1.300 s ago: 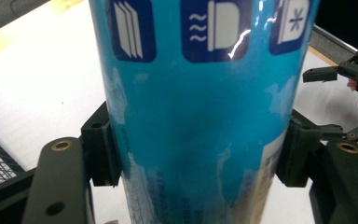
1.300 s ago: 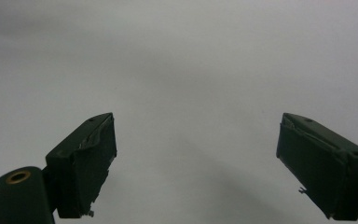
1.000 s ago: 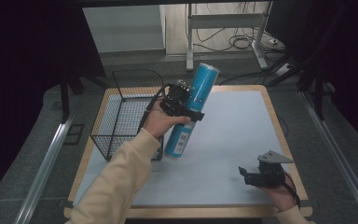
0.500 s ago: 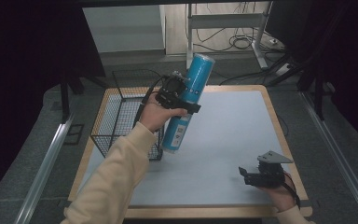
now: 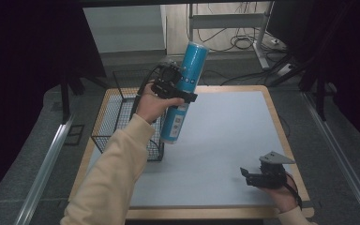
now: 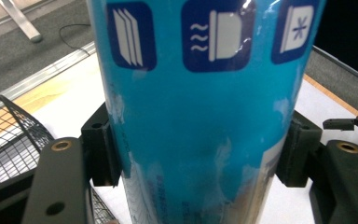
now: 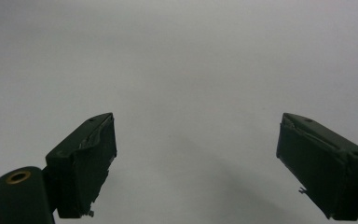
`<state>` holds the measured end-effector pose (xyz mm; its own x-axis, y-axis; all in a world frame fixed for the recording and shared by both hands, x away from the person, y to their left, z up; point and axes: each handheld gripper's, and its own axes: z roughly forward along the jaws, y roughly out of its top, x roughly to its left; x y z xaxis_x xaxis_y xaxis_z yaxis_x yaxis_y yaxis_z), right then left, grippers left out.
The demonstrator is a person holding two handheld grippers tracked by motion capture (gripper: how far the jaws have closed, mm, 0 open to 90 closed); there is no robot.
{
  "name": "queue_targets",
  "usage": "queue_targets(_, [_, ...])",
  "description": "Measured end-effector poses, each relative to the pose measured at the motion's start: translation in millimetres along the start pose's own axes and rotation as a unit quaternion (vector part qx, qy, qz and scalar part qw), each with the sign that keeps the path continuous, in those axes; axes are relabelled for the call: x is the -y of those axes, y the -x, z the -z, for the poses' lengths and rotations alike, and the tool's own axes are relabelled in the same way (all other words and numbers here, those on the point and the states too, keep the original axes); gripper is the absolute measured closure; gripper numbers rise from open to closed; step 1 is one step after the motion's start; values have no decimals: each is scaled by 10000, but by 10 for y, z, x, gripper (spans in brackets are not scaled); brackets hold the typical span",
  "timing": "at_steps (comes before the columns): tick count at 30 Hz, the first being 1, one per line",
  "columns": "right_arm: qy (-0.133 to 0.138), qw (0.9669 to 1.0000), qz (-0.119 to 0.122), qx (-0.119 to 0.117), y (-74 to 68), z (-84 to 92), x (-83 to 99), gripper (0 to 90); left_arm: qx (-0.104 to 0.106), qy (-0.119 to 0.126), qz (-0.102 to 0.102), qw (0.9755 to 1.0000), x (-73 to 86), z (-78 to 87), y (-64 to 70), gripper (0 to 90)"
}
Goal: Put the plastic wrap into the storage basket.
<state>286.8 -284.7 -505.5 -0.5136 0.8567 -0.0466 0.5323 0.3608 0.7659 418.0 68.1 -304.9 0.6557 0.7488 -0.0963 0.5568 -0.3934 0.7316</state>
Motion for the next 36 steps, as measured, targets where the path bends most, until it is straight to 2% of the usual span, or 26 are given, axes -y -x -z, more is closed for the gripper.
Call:
queue_targets(6, [-19, 10000, 42, -16, -15, -13, 2, 119, -62, -32, 25, 10000, -1, 5, -96, 320])
queue_targets(11, [-23, 10000, 24, -12, -5, -13, 5, 120, -91, 47, 122, 9999, -24, 60, -187, 320])
queue_targets(17, [-34, 10000, 29, -11, -7, -13, 8, 119, -238, 125, 246, 9993, -8, 112, -309, 320])
queue_targets(22, [-9, 10000, 15, -16, -6, -6, 2, 120, -277, 170, 340, 9989, 46, 158, -409, 320])
queue_targets(36, [-33, 10000, 32, 3, -10, -10, 2, 120, -578, 62, 499, 9971, 226, 211, -666, 320])
